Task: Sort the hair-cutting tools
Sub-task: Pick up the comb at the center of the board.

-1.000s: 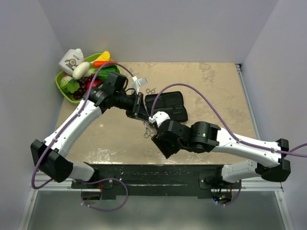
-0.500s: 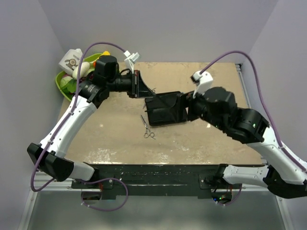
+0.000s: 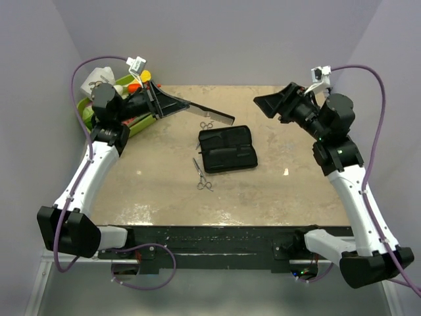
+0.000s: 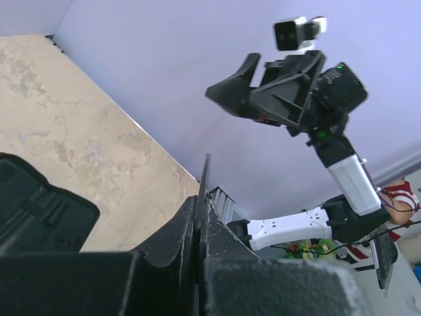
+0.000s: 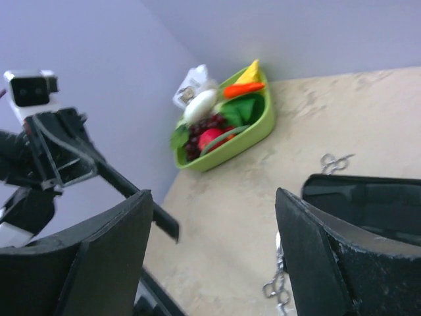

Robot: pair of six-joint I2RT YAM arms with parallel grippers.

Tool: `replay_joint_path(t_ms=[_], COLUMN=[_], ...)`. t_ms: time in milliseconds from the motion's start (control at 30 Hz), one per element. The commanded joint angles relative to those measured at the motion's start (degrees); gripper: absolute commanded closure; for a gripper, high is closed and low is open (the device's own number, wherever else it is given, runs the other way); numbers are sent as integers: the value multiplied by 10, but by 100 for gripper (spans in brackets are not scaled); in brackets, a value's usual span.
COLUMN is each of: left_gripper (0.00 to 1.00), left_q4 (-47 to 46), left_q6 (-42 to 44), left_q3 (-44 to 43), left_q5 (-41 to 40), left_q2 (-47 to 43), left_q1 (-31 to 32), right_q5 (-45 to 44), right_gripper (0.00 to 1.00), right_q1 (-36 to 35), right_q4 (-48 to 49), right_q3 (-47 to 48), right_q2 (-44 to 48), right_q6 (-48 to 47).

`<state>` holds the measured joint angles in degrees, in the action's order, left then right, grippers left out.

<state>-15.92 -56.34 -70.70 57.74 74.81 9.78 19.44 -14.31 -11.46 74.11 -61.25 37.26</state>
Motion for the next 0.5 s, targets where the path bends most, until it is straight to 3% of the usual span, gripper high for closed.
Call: replay_joint_path(t_ms=[0,33,67,200,300,467], left_gripper=[100,100,100,100,100,100], left_q4=[-176,-192,-218,-449,-561,-556], left_q6=[-96,-106,-146,-295,-392,-394], left_q3=[28,43,56,120,151,144], left_q5=[51,50,53,50,41,35], left_q2=[-18,-16,-14,5,25,35], left_q1=[-20,-22,-25,-39,-49,-50], right_q5=[247,268,286,350,364,374], right_gripper=[22,23,24,26,27,30], right_q1=[29,29,29,31,30,28], right_q4=[225,260,354,534,529,486], right_q3=[-61,-78,-98,-191,-207,-206], right_q2=[-8,-7,-8,-16,-10,-5], right_q6=[123,146,206,323,317,277])
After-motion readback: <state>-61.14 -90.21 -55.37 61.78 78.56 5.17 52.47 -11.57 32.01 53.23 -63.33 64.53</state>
